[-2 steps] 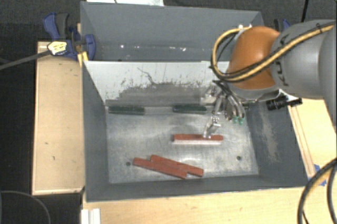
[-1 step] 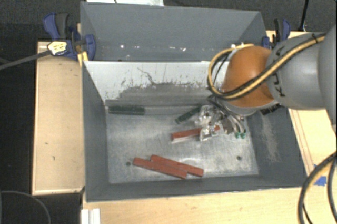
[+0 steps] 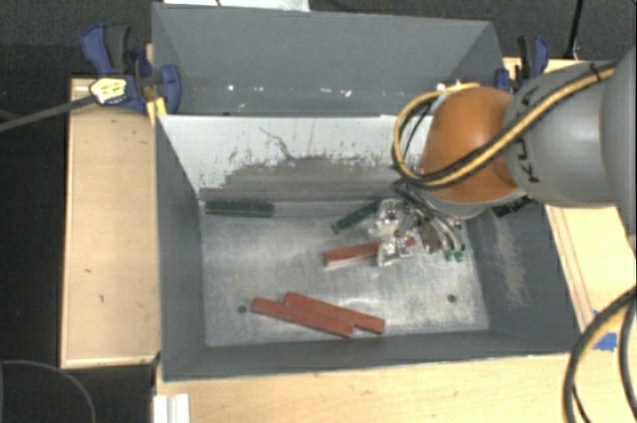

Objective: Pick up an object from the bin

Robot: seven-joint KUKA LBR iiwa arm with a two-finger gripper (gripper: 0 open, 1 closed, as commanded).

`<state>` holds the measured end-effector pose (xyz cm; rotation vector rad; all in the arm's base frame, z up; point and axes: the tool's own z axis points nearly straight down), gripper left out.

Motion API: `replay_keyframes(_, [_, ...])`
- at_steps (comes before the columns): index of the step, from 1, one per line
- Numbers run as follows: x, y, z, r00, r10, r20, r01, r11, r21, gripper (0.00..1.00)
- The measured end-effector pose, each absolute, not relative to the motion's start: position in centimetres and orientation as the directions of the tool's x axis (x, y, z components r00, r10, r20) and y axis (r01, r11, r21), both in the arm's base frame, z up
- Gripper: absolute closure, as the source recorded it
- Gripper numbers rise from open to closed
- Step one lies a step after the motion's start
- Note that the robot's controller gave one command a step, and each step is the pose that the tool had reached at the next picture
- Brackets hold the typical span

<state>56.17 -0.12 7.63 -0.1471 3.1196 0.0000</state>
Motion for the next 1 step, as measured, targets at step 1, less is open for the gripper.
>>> replay_keyframes(1, [55.77, 0.31, 26.44, -0.999, -0.049, -0.011, -0.049, 0.999, 0.0, 1.0])
